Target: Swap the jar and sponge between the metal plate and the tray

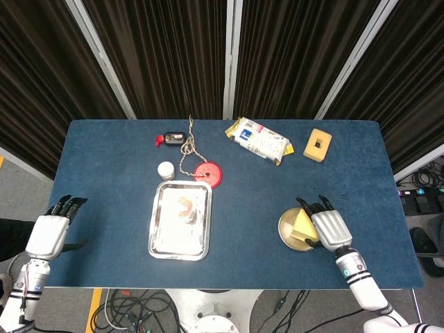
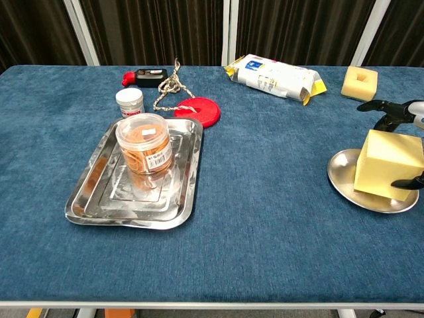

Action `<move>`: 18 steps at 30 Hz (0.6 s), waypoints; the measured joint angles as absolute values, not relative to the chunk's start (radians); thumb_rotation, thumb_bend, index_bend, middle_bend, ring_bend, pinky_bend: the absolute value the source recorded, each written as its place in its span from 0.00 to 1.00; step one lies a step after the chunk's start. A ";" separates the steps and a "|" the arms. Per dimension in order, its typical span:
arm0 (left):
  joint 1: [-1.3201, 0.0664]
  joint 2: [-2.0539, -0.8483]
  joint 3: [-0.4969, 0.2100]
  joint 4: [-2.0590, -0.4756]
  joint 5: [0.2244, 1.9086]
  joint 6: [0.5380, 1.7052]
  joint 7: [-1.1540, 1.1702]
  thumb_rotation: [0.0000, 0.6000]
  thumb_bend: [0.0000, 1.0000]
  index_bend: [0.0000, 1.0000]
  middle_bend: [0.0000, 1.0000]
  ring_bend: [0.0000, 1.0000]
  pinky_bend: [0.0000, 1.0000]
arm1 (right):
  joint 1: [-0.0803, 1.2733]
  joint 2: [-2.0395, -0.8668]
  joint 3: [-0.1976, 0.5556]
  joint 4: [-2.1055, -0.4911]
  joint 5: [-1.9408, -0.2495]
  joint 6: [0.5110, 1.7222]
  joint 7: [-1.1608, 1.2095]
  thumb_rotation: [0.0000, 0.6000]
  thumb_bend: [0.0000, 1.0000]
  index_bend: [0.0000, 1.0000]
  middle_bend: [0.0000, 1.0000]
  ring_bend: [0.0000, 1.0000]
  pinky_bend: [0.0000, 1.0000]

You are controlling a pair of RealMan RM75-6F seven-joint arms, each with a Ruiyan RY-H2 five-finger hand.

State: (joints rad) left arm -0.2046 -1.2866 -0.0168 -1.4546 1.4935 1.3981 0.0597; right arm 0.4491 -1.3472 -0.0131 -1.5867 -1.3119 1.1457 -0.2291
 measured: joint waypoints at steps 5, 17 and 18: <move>-0.205 -1.287 -0.019 -1.456 1.497 1.397 0.057 1.00 0.05 0.16 0.16 0.09 0.30 | 0.447 -1.338 -0.013 -1.592 -1.343 1.141 -0.209 1.00 0.00 0.00 0.00 0.00 0.00; -0.185 -1.269 -0.026 -1.487 1.501 1.438 0.068 1.00 0.05 0.16 0.16 0.09 0.30 | 0.332 -1.237 -0.015 -1.625 -1.450 1.388 -0.200 1.00 0.00 0.00 0.00 0.00 0.00; -0.182 -1.268 -0.027 -1.487 1.501 1.443 0.072 1.00 0.05 0.16 0.16 0.09 0.30 | 0.303 -1.228 -0.015 -1.615 -1.450 1.427 -0.204 1.00 0.00 0.00 0.00 0.00 0.00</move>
State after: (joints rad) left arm -0.1823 -1.2679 -0.0269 -1.4866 1.5012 1.4431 0.0721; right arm 0.3033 -1.2281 -0.0145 -1.6152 -1.4501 1.4272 -0.2040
